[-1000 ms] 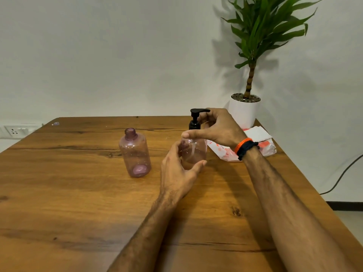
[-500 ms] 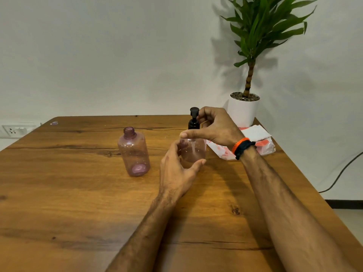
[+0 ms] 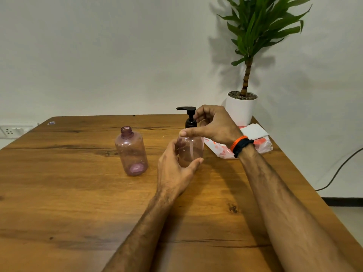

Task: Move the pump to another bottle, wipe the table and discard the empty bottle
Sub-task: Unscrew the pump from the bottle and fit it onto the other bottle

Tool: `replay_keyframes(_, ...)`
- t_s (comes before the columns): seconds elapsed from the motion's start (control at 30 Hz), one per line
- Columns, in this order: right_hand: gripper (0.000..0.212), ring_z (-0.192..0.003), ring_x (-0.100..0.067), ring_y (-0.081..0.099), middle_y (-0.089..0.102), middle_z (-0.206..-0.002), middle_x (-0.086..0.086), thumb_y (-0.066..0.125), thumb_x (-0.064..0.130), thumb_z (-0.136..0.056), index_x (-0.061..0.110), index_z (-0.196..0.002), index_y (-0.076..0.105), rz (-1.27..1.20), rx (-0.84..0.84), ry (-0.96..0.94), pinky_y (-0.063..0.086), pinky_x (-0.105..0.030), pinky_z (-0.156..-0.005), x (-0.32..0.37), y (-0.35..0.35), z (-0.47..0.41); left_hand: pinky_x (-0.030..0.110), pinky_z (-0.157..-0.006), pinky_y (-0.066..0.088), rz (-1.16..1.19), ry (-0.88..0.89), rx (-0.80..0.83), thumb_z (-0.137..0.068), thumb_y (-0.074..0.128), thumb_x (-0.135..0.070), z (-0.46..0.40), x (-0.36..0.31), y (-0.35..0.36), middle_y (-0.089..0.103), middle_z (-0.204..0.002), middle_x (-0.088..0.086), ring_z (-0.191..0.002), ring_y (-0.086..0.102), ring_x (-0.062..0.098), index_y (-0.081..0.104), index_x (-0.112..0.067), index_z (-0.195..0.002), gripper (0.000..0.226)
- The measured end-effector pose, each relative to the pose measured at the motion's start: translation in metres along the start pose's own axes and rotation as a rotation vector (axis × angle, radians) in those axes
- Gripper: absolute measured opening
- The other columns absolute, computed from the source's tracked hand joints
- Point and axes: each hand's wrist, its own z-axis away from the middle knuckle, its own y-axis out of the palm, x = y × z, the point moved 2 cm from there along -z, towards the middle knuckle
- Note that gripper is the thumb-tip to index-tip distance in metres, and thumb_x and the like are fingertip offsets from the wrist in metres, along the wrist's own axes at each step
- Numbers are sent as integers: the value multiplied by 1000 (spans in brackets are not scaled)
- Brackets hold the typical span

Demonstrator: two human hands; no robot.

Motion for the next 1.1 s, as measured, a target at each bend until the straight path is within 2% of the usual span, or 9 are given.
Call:
replay_keyframes(0.1, 53, -86, -9, 67, 74, -105, -5, 85, 34, -62, 11, -107, 71, -88, 134, 0, 56, -31, -86, -1, -5, 1, 21, -91, 51, 11, 1, 7, -66, 85, -42, 0, -1, 0, 61, -125, -12, -111, 58, 3, 48, -30, -131, 76)
replay_keyframes(0.2, 39, -99, -17, 71, 74, -106, -8, 80, 9, -75, 4, -112, 70, -150, 176, -35, 56, -29, -89, -2, -9, 2, 22, -91, 53, 17, 1, -1, -65, 86, -40, 0, -1, 0, 62, -122, -12, -108, 60, 3, 50, -27, -129, 74)
replay_keyframes(0.37, 41, -67, 1, 66, 71, -72, 10, 91, 34, -48, 20, -81, 71, -100, 17, -8, 53, -18, -66, -2, -5, -2, 20, -91, 51, 5, 0, 6, -65, 86, -42, -1, 0, 0, 62, -124, -12, -108, 58, 2, 49, -27, -131, 77)
replay_keyframes(0.5, 57, -70, 1, 63, 70, -78, 7, 86, 55, -39, 22, -83, 69, -11, -13, 17, 54, -19, -69, -2, -1, -2, 23, -94, 50, -5, 9, 7, -66, 85, -42, -1, 0, 0, 61, -124, -13, -110, 58, 3, 47, -28, -133, 78)
replay_keyframes(0.6, 51, -92, -11, 70, 74, -102, -4, 87, 36, -60, 13, -103, 72, -73, 136, 6, 56, -27, -81, -2, -4, -1, 19, -92, 49, 6, 13, 3, -65, 86, -40, -1, 0, 0, 57, -113, -21, -105, 58, -1, 50, -29, -129, 74)
replay_keyframes(0.73, 36, -95, -14, 72, 74, -103, -10, 80, 2, -74, 0, -109, 70, -231, 167, -25, 56, -25, -80, -5, -7, 0, 15, -90, 49, 11, 6, -4, -64, 87, -39, -1, 1, 0, 55, -107, -25, -101, 58, -5, 52, -28, -125, 72)
replay_keyframes(0.93, 49, -70, -5, 66, 70, -75, 5, 95, 27, -51, 8, -87, 69, -129, -13, 17, 56, -24, -71, -7, 0, -3, 11, -86, 46, 16, 13, 23, -66, 85, -41, -1, 0, 0, 52, -111, -28, -104, 55, -5, 47, -32, -131, 76)
replay_keyframes(1.03, 58, -85, -12, 71, 75, -89, -1, 92, 37, -49, 9, -95, 70, -117, 32, 32, 57, -30, -81, -7, -3, -2, 14, -89, 47, 19, 18, 28, -67, 85, -39, -1, -1, -1, 54, -117, -21, -109, 56, 0, 47, -30, -133, 77)
replay_keyframes(1.1, 47, -97, -14, 71, 76, -101, -4, 89, 26, -62, 9, -103, 72, -177, 126, 13, 54, -25, -81, -8, -5, -1, 17, -91, 49, 28, 19, 28, -67, 86, -38, 0, -2, -1, 55, -117, -19, -109, 57, 1, 48, -28, -132, 76)
